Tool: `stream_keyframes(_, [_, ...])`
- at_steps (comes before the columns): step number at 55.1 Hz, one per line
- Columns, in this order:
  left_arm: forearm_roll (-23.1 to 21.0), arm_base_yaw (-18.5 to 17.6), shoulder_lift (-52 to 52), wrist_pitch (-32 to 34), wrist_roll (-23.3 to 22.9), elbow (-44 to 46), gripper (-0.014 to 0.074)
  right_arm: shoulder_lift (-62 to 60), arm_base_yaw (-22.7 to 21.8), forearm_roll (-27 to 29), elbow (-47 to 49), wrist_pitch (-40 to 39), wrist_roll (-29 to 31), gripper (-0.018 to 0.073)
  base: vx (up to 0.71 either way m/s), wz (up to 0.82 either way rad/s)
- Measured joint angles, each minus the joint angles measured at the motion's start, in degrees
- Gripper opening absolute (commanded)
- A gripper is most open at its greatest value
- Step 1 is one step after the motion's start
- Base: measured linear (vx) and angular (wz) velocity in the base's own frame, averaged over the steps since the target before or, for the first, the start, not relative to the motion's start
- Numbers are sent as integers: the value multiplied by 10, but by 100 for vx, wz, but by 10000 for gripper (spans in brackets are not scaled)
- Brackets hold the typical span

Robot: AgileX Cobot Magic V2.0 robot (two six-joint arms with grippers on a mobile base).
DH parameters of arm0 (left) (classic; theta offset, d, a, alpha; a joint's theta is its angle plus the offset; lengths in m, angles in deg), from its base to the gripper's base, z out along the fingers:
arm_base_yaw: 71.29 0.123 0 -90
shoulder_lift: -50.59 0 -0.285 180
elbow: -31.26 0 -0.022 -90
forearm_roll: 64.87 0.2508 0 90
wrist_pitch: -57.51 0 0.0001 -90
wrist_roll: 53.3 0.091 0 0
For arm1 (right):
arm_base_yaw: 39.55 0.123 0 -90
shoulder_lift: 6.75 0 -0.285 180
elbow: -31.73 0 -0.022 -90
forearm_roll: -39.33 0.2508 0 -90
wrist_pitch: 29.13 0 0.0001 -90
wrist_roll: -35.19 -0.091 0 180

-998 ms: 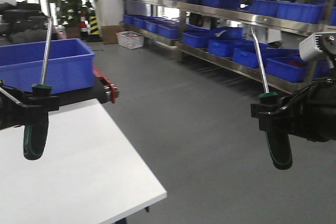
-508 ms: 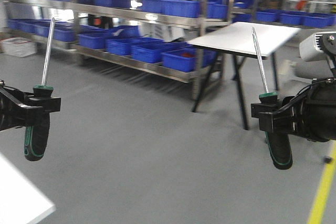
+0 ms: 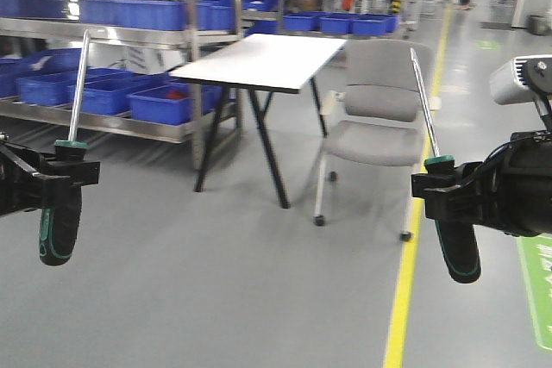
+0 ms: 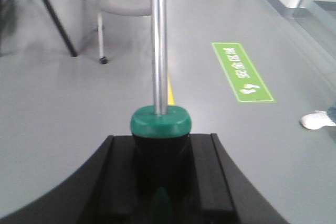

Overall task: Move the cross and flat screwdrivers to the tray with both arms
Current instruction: 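Hold both screwdrivers upright while the base turns away from the table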

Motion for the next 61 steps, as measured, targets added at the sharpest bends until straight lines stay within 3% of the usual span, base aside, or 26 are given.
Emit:
stream_keyframes(39, [0,0,0,0,0,0,0,0,0,0,0,2,0,-8,32,-41])
stream_keyframes(61, [0,0,0,0,0,0,0,0,0,0,0,4,0,-8,45,10])
